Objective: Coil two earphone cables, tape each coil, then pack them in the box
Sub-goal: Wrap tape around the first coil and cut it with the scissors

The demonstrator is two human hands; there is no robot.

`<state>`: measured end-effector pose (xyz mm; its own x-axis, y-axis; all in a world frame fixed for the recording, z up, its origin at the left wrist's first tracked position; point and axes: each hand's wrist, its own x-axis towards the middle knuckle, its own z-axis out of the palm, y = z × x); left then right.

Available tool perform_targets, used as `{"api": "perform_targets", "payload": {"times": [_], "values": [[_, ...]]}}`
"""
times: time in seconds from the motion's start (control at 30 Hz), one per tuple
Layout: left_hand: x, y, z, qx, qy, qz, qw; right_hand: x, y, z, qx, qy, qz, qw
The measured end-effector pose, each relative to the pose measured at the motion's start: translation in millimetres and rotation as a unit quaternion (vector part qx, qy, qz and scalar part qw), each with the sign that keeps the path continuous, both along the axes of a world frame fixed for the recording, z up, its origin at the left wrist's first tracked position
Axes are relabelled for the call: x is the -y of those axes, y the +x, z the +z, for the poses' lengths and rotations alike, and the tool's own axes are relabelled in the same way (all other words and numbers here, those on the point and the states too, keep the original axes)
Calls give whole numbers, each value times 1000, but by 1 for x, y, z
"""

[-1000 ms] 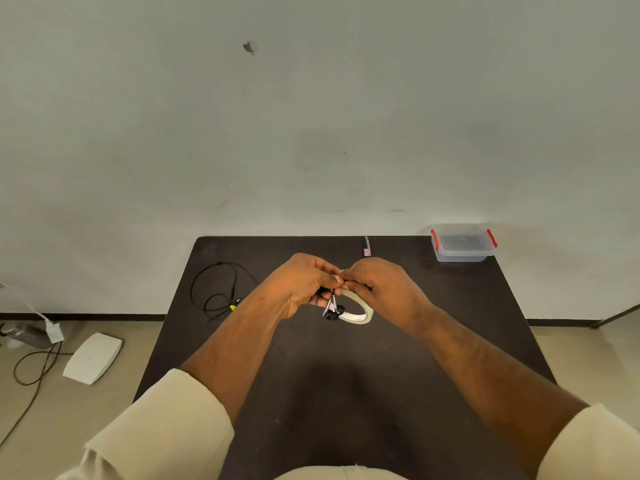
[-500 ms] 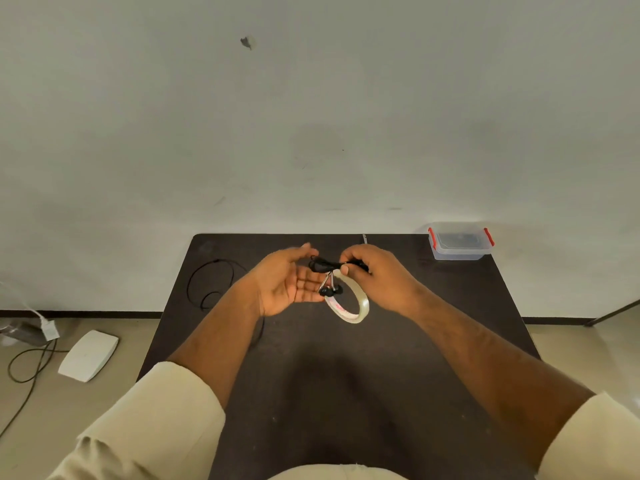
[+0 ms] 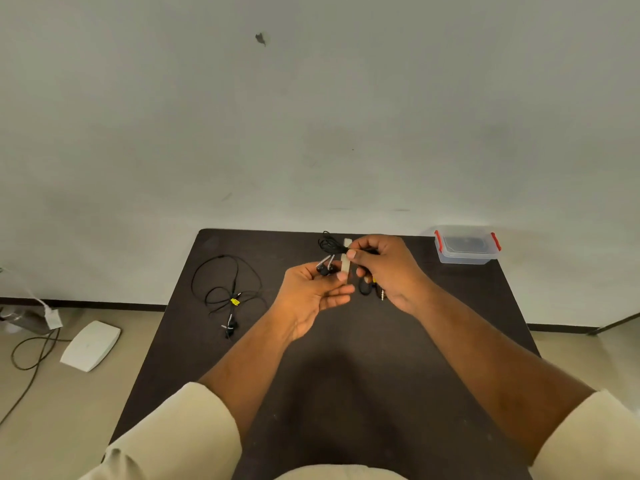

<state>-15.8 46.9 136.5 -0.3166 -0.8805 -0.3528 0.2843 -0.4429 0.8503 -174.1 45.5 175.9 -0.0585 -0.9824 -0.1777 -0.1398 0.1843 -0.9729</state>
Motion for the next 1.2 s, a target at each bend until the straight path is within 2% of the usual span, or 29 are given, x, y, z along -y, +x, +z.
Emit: {"api": "perform_targets", "payload": {"times": [0.1, 0.33, 0.4, 0.47, 0.53, 0.6, 0.67, 0.73, 0.77, 0.93, 1.07, 1.2], "values": [[9, 5, -2, 46, -69, -7, 997, -1, -6, 6, 71, 52, 37, 995], [43, 12, 12, 171, -220, -116, 953, 1, -21, 13, 65, 117, 88, 987], [52, 12, 14, 153, -191, -163, 956, 2, -22, 13, 49, 109, 88, 989], [61, 15, 17, 64, -83, -189, 976, 3, -23, 13, 13, 92, 88, 992], [70, 18, 22, -13, 6, -198, 980, 3, -25, 11, -38, 80, 102, 991], [75, 19, 31, -23, 34, -210, 977, 1, -25, 7, -95, 74, 123, 985], [75, 12, 39, 35, 6, -214, 976, -2, -23, 1, -137, 63, 123, 981], [68, 2, 45, 105, -44, -176, 978, -3, -22, -6, -156, 47, 104, 981], [64, -3, 47, 114, -58, -147, 981, -4, -21, -9, -161, 40, 90, 982], [49, -19, 47, 45, -95, -60, 993, -5, -23, -20, -144, 24, 2, 989], [35, -25, 53, 64, -153, -79, 983, -3, -24, -22, -127, 40, 2, 991], [20, -29, 65, 146, -217, -123, 957, 5, -19, -19, -140, 45, -31, 989]]}}
